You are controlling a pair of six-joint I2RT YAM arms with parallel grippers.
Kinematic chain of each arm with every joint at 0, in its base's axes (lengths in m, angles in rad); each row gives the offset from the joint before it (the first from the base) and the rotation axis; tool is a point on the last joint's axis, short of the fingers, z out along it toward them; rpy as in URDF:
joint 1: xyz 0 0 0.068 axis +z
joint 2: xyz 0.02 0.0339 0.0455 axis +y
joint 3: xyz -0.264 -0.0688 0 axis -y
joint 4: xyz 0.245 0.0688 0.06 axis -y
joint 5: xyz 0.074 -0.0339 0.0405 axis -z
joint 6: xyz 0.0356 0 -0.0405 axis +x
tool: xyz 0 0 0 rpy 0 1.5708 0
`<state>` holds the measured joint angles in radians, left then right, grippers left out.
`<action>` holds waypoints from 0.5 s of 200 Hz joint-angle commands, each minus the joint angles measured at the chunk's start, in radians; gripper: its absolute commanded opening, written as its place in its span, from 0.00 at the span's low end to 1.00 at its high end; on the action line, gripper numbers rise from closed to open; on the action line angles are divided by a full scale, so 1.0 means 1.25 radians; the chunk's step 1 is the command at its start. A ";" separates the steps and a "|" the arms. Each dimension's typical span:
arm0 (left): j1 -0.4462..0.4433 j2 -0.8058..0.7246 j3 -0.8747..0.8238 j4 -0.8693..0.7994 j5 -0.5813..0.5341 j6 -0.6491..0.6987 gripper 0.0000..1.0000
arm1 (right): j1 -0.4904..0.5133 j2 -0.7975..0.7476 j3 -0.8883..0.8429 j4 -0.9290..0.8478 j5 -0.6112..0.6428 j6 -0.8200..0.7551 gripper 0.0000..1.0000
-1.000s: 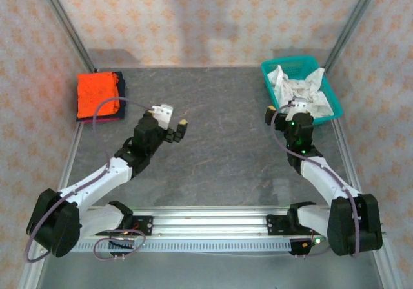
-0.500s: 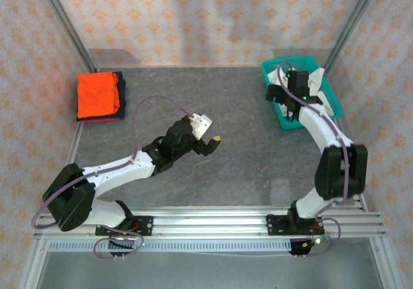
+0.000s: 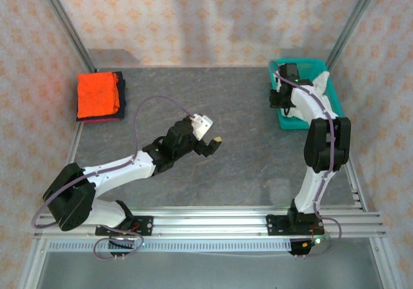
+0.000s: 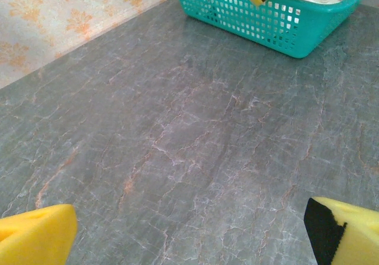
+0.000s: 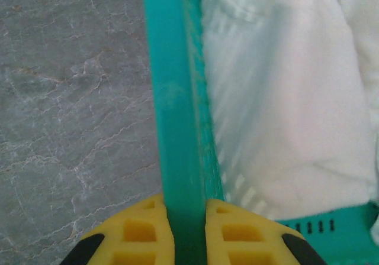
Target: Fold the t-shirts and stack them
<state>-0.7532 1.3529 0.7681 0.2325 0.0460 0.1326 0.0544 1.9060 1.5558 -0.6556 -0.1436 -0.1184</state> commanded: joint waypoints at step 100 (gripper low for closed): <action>-0.010 -0.017 0.014 -0.004 0.028 0.003 1.00 | -0.042 0.129 0.208 -0.140 0.088 -0.151 0.09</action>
<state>-0.7532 1.3529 0.7681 0.2317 0.0708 0.1326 0.0162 2.0243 1.7355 -0.7635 -0.0769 -0.2459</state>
